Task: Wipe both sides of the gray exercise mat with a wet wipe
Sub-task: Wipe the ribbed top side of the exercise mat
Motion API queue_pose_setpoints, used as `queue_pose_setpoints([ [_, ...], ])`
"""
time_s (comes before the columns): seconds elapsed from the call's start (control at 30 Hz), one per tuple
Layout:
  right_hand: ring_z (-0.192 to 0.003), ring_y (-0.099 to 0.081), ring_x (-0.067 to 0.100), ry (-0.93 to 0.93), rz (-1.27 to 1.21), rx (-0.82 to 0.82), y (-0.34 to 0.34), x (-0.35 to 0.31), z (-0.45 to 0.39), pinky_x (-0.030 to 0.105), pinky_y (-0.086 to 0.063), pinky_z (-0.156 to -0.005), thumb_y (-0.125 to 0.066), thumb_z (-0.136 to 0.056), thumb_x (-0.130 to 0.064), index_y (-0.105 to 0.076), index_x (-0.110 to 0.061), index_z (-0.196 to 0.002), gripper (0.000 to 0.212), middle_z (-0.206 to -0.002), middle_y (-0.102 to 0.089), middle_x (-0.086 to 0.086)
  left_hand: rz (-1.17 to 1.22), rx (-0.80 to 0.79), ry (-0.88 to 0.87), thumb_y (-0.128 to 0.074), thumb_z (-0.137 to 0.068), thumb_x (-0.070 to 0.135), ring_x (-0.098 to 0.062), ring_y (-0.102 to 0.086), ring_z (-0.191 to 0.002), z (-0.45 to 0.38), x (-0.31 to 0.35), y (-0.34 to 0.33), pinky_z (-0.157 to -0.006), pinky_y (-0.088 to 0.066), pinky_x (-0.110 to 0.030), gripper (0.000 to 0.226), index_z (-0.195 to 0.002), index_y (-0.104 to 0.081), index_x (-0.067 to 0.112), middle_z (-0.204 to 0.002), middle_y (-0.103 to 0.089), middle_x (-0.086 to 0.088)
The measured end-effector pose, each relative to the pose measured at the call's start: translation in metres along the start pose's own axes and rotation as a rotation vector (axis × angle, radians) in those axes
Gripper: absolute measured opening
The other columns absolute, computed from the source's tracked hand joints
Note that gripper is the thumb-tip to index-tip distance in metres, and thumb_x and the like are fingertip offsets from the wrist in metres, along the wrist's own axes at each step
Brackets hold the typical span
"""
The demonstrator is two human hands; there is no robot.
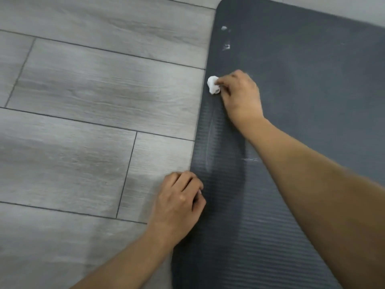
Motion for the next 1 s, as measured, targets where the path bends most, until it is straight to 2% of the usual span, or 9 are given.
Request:
queue_pose_setpoints([
  [0.13,-0.085,-0.06,0.019,-0.333,-0.098,-0.003,0.004,0.008,-0.035,0.031,-0.051,-0.078,-0.047,-0.083,-0.008,-0.074,-0.019,-0.097,0.033,-0.098,-0.067,0.004,-0.075,-0.043,-0.07,-0.052,-0.089,0.021,-0.021,-0.051,-0.085,-0.032,0.003,0.002,-0.079,-0.046,-0.039,0.012,-0.089,-0.064,0.017,-0.092,-0.059,0.001],
  [0.23,-0.085,-0.062,0.024,-0.175,-0.109,-0.069,0.005,-0.009,0.007,0.035,-0.051,-0.078,-0.055,-0.084,-0.011,-0.075,-0.022,-0.097,0.026,-0.094,-0.066,0.006,-0.064,-0.002,-0.041,-0.053,-0.085,0.016,-0.026,-0.054,-0.094,-0.08,0.003,-0.006,-0.086,-0.046,-0.041,0.018,-0.099,-0.065,0.015,-0.103,-0.061,-0.004],
  [0.37,-0.091,-0.057,0.017,-0.015,-0.18,-0.106,0.009,-0.002,0.039,0.029,-0.046,-0.08,-0.061,-0.09,-0.012,-0.072,-0.02,-0.105,0.02,-0.095,-0.061,-0.002,-0.056,0.042,0.048,-0.046,-0.085,0.012,-0.031,-0.057,-0.115,-0.136,-0.002,-0.025,-0.102,-0.046,-0.044,0.034,-0.114,-0.062,0.005,-0.119,-0.061,-0.011],
  [0.47,-0.089,-0.057,0.024,0.05,-0.142,-0.025,-0.001,0.004,0.004,0.032,-0.046,-0.077,-0.061,-0.089,-0.012,-0.073,-0.016,-0.102,0.018,-0.093,-0.062,0.002,-0.108,-0.007,0.086,-0.04,-0.09,0.015,-0.032,-0.038,-0.147,-0.135,-0.003,-0.04,-0.119,-0.034,-0.045,0.051,-0.137,-0.055,0.002,-0.152,-0.046,-0.018],
  [0.53,-0.087,-0.058,0.029,0.1,-0.11,0.011,-0.012,0.008,-0.034,0.037,-0.048,-0.074,-0.06,-0.087,-0.011,-0.073,-0.013,-0.1,0.018,-0.092,-0.063,0.007,-0.126,-0.049,0.08,-0.035,-0.092,0.017,-0.03,-0.024,-0.154,-0.131,-0.005,-0.045,-0.123,-0.03,-0.046,0.059,-0.148,-0.046,0.003,-0.162,-0.034,-0.016],
  [0.67,-0.096,-0.056,0.033,-0.032,0.005,0.047,-0.018,0.039,-0.128,0.038,-0.043,-0.08,-0.053,-0.091,-0.01,-0.073,-0.012,-0.106,0.025,-0.103,-0.061,0.014,-0.18,-0.107,0.064,-0.033,-0.095,0.023,-0.024,-0.01,-0.158,-0.133,-0.008,-0.047,-0.125,-0.021,-0.043,0.065,-0.16,-0.03,0.012,-0.169,-0.021,-0.006],
  [0.8,-0.1,-0.054,0.03,-0.17,0.015,0.072,-0.019,0.057,-0.154,0.032,-0.039,-0.079,-0.048,-0.093,-0.006,-0.071,-0.012,-0.111,0.03,-0.109,-0.059,0.013,-0.181,-0.129,0.08,-0.036,-0.095,0.023,-0.024,-0.011,-0.158,-0.134,-0.009,-0.045,-0.123,-0.023,-0.043,0.065,-0.159,-0.031,0.015,-0.169,-0.021,-0.003],
  [0.9,-0.085,-0.056,0.03,0.073,-0.087,0.046,-0.024,0.026,-0.097,0.037,-0.045,-0.07,-0.059,-0.085,-0.002,-0.073,-0.009,-0.1,0.021,-0.094,-0.061,0.011,-0.177,-0.119,0.095,-0.037,-0.095,0.021,-0.024,-0.014,-0.157,-0.136,-0.007,-0.045,-0.122,-0.025,-0.045,0.064,-0.158,-0.035,0.016,-0.168,-0.023,-0.003],
  [1.0,-0.082,-0.055,0.028,0.386,-0.138,-0.053,-0.021,0.02,-0.072,0.035,-0.046,-0.07,-0.064,-0.084,0.0,-0.072,-0.008,-0.1,0.019,-0.093,-0.063,0.009,-0.191,-0.122,0.1,-0.038,-0.094,0.021,-0.026,-0.016,-0.157,-0.137,-0.006,-0.044,-0.121,-0.026,-0.046,0.064,-0.158,-0.036,0.016,-0.168,-0.024,-0.003],
])
Point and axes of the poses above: each hand's wrist, its own z-axis away from the middle knuckle, its own y-axis out of the back of the hand, x = y × z, the point moved 4 cm from there along -z, towards the middle knuckle
